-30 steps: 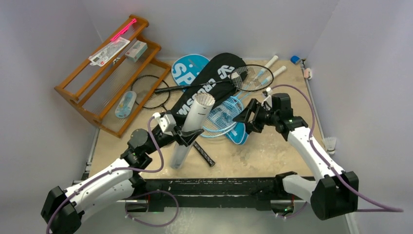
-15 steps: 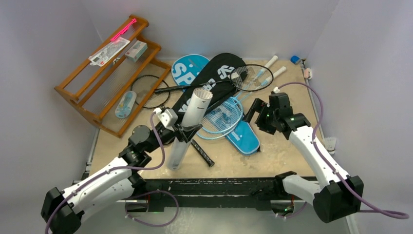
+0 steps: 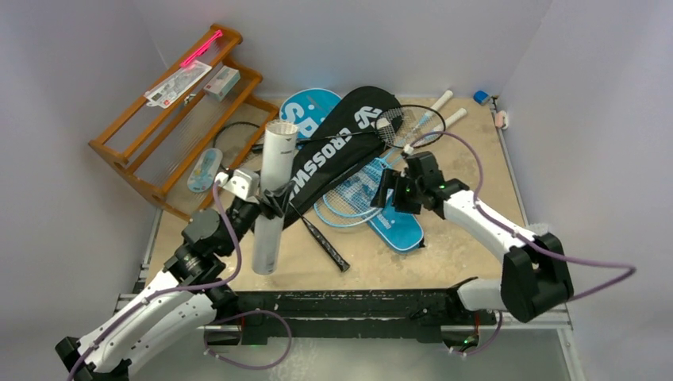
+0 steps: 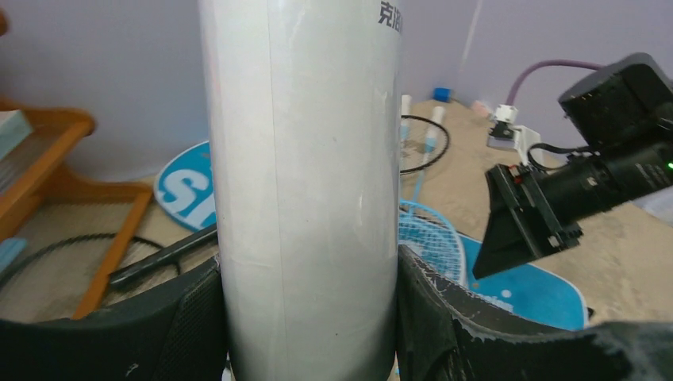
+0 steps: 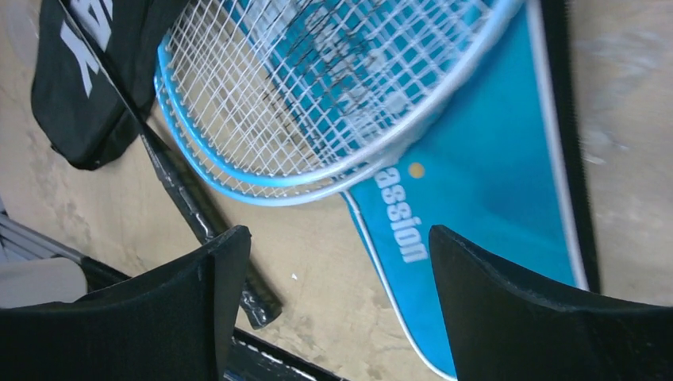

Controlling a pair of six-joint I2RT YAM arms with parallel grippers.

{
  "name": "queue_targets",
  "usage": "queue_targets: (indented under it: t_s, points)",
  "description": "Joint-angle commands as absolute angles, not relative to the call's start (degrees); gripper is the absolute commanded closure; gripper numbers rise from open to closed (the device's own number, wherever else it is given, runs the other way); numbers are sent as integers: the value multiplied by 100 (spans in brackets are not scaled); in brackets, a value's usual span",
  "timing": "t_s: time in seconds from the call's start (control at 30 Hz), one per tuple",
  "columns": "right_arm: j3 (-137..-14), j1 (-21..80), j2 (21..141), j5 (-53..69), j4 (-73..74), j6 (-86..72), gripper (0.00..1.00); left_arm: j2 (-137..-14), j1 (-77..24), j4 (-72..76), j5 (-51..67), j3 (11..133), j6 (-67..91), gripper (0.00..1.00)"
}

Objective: Pack up the badminton gear
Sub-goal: Adjust the racket bag at the center of the board.

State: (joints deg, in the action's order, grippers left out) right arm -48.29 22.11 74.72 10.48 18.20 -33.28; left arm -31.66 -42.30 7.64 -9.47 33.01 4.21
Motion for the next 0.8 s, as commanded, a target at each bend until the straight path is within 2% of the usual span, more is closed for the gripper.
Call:
queue_targets:
  t_s: [0.0, 0.2, 0.33, 0.43, 0.6, 0.77]
  points:
    - [-4940, 2504, 7899, 1057, 1243, -3329, 15, -2795, -4219, 303, -2108, 3655, 53, 44]
    - [-4877, 2500, 7942, 156, 1615, -3550, 11, -2586, -4225, -300, -2805, 4100, -359, 44]
    - [-4863, 2481, 7656, -1333, 2152, -3634, 8, -2401, -4226, -355, -3118, 4183, -566, 44]
    - [-4666, 2434, 7547, -1634, 2182, -3694, 8, -2381, -4219, -297, -3073, 4167, -614, 44]
    - [-4314, 2426, 7879, -653, 1723, -3733, 8, -2770, -4219, -105, -2752, 4103, -479, 44]
    - [-3798, 2570, 7703, 1351, 327, -3553, 12, -3312, -4219, 541, -2429, 3985, -176, 38]
